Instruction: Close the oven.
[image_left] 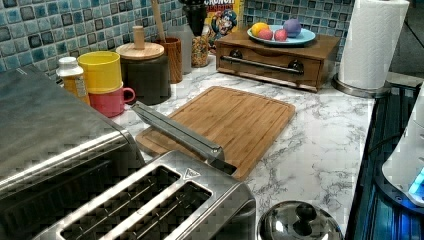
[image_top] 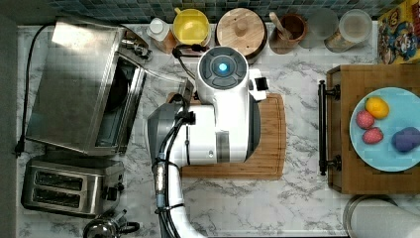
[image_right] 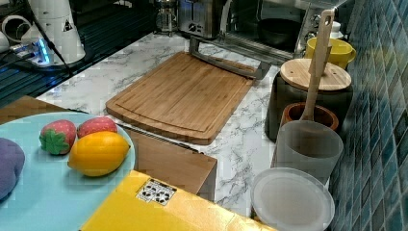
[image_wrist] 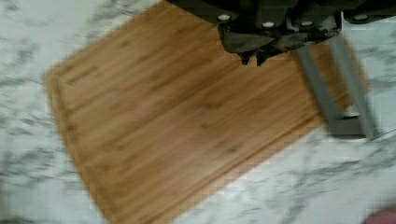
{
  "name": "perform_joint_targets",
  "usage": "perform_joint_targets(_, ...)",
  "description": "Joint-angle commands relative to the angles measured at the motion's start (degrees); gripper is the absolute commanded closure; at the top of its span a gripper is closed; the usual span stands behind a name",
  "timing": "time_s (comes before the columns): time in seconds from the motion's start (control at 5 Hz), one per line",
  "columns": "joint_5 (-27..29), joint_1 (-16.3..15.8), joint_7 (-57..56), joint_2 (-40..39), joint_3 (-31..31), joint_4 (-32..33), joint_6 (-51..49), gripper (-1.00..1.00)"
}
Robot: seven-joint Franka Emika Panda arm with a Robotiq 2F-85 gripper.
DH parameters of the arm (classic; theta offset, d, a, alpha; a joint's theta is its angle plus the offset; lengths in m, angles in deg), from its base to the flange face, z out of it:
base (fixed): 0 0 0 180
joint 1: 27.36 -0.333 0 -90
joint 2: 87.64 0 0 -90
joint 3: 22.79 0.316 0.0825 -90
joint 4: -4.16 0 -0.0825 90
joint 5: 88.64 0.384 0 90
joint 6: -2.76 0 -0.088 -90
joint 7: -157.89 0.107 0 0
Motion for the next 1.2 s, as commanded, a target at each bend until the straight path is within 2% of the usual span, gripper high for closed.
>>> perform_joint_targets(0.2,17.29,4.38,-18.20,4.31,-2.13,15.96,17.90,1.00)
perform_joint_targets(0.6,33.39,5.70,-41.18,0.97,-0.42,19.50,23.47,1.00)
perform_joint_targets(0.8,39.18,6.06,-50.49,-0.23,0.60,21.88,25.31,1.00)
perform_joint_targets(1.0,48.06,5.31,-61.35,-0.70,0.44,25.42,29.37,1.00)
perform_joint_targets(1.2,57.30,5.70,-69.99,-4.10,0.67,25.99,33.29,1.00)
